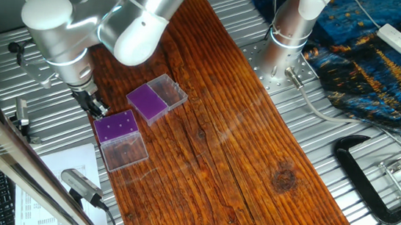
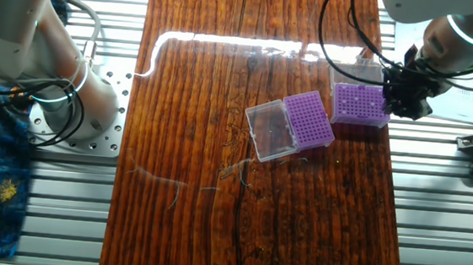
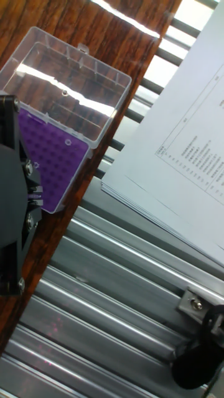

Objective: Transfer all small pipette tips from one holder to another

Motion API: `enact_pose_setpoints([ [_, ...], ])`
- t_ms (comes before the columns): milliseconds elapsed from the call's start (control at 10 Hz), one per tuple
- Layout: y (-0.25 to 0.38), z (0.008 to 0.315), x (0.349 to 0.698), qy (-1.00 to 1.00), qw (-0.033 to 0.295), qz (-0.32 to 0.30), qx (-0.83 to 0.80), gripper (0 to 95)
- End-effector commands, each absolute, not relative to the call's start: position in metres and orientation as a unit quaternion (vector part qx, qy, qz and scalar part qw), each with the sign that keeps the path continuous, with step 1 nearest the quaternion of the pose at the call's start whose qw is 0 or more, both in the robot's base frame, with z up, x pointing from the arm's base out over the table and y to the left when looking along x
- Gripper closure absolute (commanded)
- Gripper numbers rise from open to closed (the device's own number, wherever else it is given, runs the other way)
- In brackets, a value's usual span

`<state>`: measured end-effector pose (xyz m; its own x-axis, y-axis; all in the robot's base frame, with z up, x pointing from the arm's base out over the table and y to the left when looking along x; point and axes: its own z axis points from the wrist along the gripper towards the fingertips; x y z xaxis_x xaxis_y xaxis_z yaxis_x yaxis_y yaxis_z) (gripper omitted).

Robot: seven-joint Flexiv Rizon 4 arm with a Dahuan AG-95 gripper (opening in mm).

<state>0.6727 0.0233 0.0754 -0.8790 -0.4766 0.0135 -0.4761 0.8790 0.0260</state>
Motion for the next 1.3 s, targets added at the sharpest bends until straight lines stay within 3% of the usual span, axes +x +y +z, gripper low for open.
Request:
enact_pose_setpoints([
  [100, 0.023, 0.074, 0.672, -0.969, 0.009, -0.011, 0.245, 95.0],
  [500, 0.023, 0.071, 0.672, -0.971, 0.011, -0.014, 0.239, 95.0],
  [600, 0.023, 0.071, 0.672, -0.971, 0.011, -0.014, 0.24, 76.0],
  [1100, 0.017, 0.079, 0.672, -0.969, 0.028, -0.016, 0.245, 76.0],
  [1200, 0.01, 0.089, 0.665, -0.974, 0.032, -0.021, 0.224, 95.0],
  [1300, 0.005, 0.093, 0.661, -0.977, 0.032, -0.019, 0.21, 95.0],
])
